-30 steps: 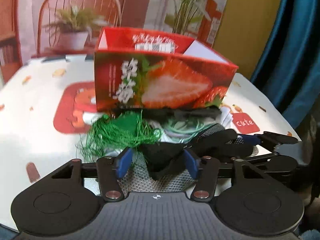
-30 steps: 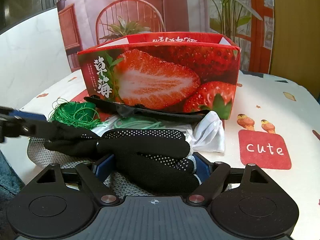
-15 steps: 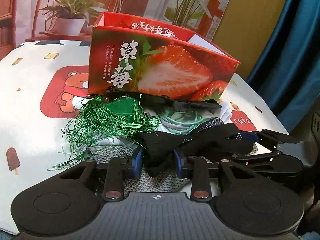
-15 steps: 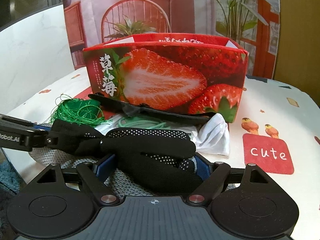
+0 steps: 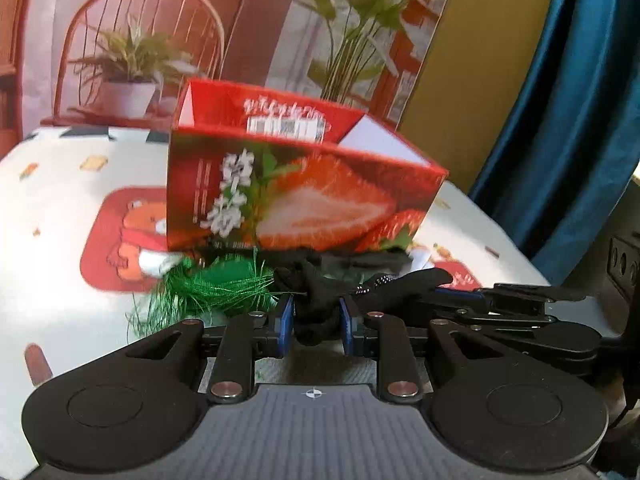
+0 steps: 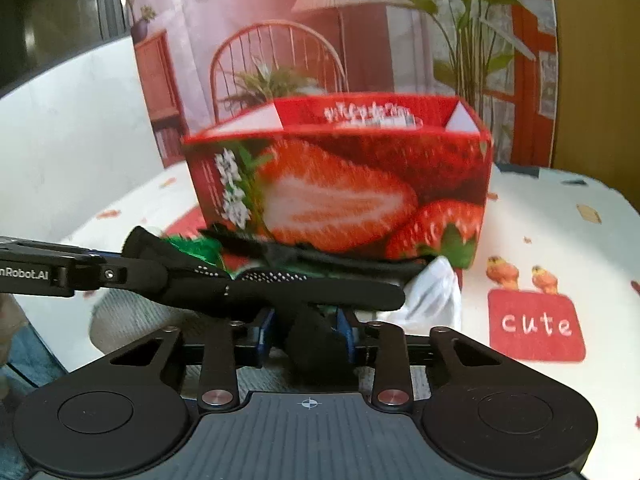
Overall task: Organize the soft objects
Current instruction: 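Close the left tool on the black gloves while the right tool grips them too, then lift the black gloves with both tools and carry them over the red box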
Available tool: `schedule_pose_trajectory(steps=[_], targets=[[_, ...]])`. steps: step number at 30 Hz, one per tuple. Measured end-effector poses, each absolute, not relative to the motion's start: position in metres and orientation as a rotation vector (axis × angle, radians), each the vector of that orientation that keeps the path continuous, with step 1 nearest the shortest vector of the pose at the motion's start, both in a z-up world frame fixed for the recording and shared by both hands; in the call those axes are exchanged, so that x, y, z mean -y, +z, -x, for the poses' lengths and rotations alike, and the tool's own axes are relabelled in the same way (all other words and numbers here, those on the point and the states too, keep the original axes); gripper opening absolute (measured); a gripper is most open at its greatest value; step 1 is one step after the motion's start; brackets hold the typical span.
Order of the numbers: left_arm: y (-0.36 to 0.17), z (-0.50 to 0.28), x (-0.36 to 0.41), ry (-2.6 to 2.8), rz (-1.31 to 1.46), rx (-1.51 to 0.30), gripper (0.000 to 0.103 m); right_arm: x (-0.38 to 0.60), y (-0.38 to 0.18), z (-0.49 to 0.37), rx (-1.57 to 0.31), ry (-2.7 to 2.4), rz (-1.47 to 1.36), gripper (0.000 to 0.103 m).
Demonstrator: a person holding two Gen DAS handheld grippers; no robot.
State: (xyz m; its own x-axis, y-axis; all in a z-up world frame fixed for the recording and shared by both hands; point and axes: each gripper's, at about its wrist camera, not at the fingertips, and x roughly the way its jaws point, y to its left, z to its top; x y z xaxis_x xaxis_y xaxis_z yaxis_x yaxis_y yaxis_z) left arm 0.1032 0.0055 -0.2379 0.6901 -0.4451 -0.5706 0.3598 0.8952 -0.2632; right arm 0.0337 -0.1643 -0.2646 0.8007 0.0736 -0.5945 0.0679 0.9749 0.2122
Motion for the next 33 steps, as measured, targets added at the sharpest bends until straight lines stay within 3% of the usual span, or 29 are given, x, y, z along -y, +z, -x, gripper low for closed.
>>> schedule_pose_trajectory(steps=[7,20,33], targets=[[-0.219,-0.101,-0.002,-0.467,0.123,-0.601,0.026,0.165,-0.243,-0.034,-0.589,0.014,-0.22,0.017],[-0.172,-0.117,0.0,-0.486,0.158,-0.501,0.026,0.18,-0.194,-0.042,-0.451,-0.002,-0.212,0.014],[-0.149,-0.184,-0.006,-0.446,0.19,-0.465,0.029,0.197,-0.157,-0.114,-0.367,-0.003,-0.14,0.014]])
